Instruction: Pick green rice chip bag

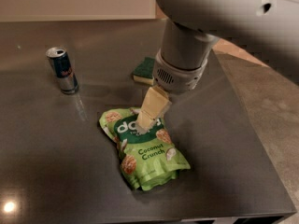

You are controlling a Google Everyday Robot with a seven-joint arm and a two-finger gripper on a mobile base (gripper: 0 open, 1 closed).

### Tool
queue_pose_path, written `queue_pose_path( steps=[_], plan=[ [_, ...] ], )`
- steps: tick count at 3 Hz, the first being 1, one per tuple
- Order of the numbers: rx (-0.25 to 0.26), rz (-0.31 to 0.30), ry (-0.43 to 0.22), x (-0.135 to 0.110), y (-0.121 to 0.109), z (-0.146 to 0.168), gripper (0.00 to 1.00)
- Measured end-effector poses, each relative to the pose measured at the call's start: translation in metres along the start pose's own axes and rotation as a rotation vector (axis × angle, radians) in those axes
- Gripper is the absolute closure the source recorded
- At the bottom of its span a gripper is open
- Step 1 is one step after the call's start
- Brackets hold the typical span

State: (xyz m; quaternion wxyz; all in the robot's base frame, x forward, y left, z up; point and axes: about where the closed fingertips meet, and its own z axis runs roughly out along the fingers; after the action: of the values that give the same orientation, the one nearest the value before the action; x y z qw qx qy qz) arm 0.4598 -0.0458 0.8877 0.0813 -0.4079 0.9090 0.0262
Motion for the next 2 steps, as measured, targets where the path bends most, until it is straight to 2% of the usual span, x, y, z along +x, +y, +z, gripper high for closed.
queue_pose_path(
  steps=[2],
  plan=[
    [-0.033,0.022,0.045,-0.004,0.020,0.018,0.00]
  ],
)
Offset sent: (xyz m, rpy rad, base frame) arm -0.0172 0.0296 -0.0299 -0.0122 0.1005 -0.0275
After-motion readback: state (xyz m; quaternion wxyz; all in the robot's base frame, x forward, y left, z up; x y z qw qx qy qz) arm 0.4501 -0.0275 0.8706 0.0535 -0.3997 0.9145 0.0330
